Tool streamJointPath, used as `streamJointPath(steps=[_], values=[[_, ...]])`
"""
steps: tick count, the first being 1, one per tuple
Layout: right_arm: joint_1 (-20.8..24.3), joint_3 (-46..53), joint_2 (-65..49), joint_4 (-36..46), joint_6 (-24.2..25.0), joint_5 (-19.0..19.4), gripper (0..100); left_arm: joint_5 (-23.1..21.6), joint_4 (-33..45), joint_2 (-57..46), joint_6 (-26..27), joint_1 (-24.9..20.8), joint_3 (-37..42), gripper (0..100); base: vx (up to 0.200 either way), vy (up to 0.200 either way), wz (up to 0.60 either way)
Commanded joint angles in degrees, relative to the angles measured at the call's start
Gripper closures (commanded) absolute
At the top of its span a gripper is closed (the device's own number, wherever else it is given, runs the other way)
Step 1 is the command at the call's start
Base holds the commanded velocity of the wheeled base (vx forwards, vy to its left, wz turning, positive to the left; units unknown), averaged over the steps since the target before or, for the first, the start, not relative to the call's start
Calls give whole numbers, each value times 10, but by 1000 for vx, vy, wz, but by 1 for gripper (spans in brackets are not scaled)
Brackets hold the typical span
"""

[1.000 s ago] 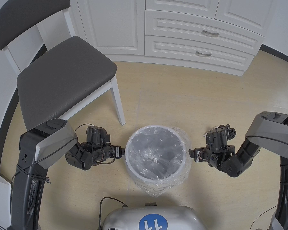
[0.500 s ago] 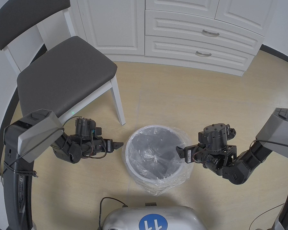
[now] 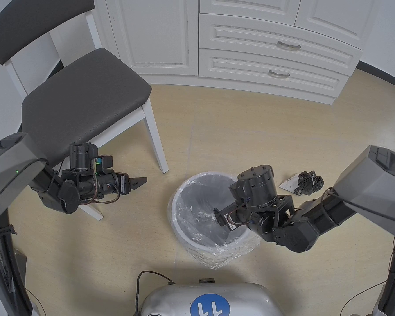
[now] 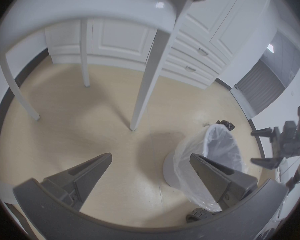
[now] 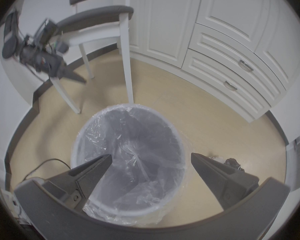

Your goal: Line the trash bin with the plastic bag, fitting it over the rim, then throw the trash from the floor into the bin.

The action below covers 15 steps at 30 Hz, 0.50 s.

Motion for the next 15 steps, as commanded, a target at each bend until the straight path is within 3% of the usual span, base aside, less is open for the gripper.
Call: streamJointPath(steps=[1, 4, 5, 15], values=[[15, -48, 80, 10, -49, -37, 0, -34, -43, -117, 11, 6, 84, 0, 0, 0, 0], [13, -53, 91, 10, -63, -46, 0, -57, -52, -132, 12, 6, 101, 0, 0, 0, 0], [12, -56, 97, 10, -69, -52, 0, -87, -57, -135, 12, 4, 110, 0, 0, 0, 0], [14, -61, 103, 10, -70, -53, 0, -109, -65, -92, 9, 13, 88, 0, 0, 0, 0]])
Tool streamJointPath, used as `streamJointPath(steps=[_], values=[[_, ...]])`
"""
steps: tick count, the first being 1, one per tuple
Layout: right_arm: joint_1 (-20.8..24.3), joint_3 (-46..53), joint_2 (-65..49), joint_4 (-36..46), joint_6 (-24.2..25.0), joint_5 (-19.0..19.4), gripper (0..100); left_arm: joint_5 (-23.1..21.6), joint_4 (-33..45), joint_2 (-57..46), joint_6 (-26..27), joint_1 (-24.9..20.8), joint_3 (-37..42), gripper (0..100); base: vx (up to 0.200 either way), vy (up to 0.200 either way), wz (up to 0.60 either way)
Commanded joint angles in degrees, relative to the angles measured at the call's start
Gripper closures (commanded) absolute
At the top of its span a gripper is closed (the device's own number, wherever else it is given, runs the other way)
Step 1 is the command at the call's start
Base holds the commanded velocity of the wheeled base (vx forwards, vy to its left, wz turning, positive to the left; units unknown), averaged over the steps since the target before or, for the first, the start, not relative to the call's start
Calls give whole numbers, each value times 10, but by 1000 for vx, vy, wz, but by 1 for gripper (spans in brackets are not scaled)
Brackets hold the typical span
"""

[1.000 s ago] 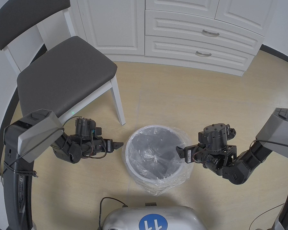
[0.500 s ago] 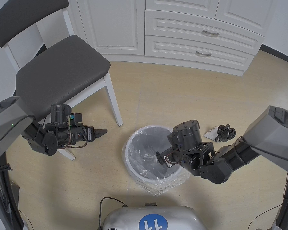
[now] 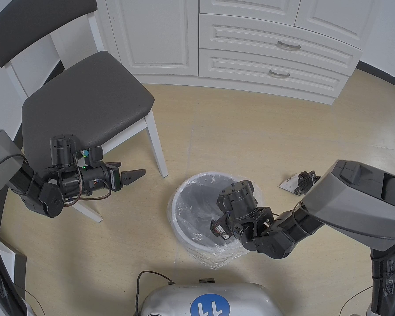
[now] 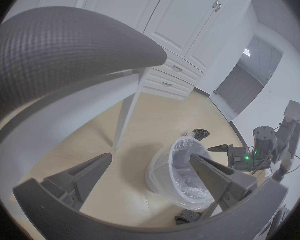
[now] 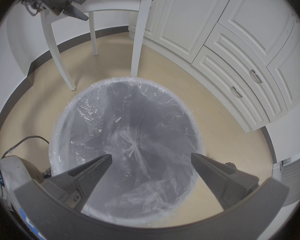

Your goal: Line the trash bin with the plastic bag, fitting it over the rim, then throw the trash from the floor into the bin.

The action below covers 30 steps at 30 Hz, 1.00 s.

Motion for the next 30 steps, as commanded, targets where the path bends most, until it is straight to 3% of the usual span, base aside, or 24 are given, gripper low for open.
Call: streamJointPath(steps=[1, 10, 21, 30], values=[[0, -6, 18, 0, -1, 0, 0, -11, 1, -1, 0, 4, 2, 0, 0, 0, 0], [21, 30, -2, -1, -7, 0, 0, -28, -2, -48, 1, 0, 33, 0, 0, 0, 0], [104, 81, -22, -7, 6, -32, 0, -28, -40, -55, 1, -7, 54, 0, 0, 0, 0], [120, 80, 3, -7, 6, -32, 0, -28, -40, -56, 1, -6, 54, 0, 0, 0, 0]])
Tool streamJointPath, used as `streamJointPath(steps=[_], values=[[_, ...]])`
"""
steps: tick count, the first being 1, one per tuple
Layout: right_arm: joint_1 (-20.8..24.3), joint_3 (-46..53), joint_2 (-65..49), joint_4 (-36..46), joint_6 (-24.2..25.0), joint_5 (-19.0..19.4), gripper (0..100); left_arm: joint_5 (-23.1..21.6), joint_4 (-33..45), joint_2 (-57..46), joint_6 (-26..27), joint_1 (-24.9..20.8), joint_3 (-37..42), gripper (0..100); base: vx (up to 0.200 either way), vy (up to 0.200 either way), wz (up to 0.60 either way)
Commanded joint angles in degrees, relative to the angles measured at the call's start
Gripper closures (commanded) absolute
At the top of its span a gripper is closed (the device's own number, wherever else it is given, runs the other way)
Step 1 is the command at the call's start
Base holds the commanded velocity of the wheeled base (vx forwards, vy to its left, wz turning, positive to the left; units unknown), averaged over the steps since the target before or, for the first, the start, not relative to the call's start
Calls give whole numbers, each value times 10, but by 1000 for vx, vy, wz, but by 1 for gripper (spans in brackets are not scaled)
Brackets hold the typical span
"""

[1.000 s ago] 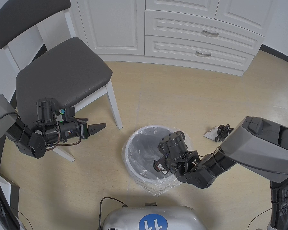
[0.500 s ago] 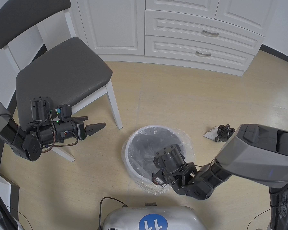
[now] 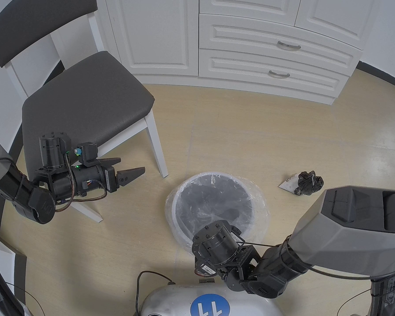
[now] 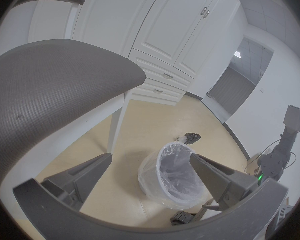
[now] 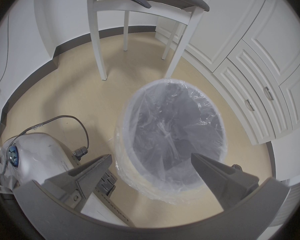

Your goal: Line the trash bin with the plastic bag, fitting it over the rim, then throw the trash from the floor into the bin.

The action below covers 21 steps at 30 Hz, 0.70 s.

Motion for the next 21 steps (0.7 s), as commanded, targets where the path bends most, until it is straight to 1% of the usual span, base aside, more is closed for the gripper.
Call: streamJointPath(steps=[1, 7, 9, 14, 17, 20, 21], values=[[4, -4, 21, -2, 0, 0, 0, 0, 0, 0, 0, 0, 0, 0, 0, 0, 0], [-5, -26, 49, -2, 3, 1, 0, 0, 0, 2, 1, 0, -1, 0, 0, 0, 0], [-4, -25, 41, -2, 4, 0, 0, 0, 0, 1, 1, 0, -1, 0, 0, 0, 0], [3, -34, -28, 4, 1, 0, 0, 0, 0, 1, 0, 1, -2, 0, 0, 0, 0], [-5, -54, -44, 5, 0, 0, 0, 0, 0, 3, 0, 3, -4, 0, 0, 0, 0], [-24, -73, -39, 5, 0, 0, 0, 0, 0, 4, 0, 4, -6, 0, 0, 0, 0], [-37, -82, -21, 5, 0, 0, 0, 0, 0, 5, 0, 4, -7, 0, 0, 0, 0]])
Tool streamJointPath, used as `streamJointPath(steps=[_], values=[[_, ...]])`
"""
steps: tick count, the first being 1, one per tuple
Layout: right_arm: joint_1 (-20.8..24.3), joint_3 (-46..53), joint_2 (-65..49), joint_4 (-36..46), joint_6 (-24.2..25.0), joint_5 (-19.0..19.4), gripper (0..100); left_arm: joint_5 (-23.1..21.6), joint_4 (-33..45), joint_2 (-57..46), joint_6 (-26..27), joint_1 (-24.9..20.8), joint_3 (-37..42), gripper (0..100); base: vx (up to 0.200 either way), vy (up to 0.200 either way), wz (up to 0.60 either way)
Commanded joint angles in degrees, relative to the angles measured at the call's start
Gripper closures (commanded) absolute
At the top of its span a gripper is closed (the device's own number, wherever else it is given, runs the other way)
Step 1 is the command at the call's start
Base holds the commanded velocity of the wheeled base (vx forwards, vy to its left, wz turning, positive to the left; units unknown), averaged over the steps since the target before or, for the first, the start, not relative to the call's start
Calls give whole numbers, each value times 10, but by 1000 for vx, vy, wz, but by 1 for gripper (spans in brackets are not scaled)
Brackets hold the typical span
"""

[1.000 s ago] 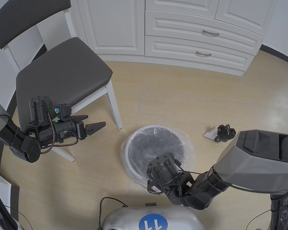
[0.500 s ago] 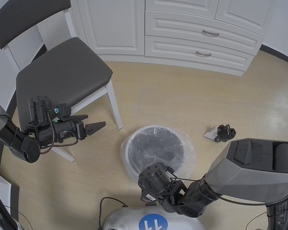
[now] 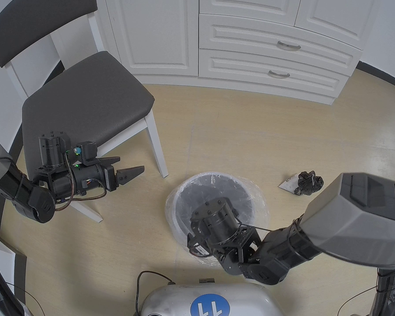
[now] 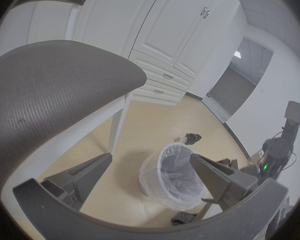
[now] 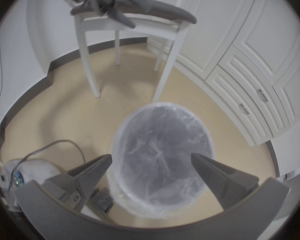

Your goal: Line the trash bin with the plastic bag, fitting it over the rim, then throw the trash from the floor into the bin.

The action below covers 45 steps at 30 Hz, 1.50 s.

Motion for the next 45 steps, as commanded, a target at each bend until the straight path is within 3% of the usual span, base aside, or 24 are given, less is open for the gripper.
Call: streamJointPath(steps=[1, 8, 21, 45], values=[[-33, -31, 13, 0, -1, 0, 0, 0, 0, 4, 0, 3, -3, 0, 0, 0, 0], [-62, -58, 73, -2, -1, 0, 0, 1, 0, 4, 0, 3, -1, 0, 0, 0, 0], [-25, -34, 70, -1, -1, 0, 0, 1, -1, 5, 1, 3, -1, 0, 0, 0, 0], [-7, -30, 72, -3, -1, 1, 0, 2, -6, 7, 1, 5, -1, 0, 0, 0, 0]])
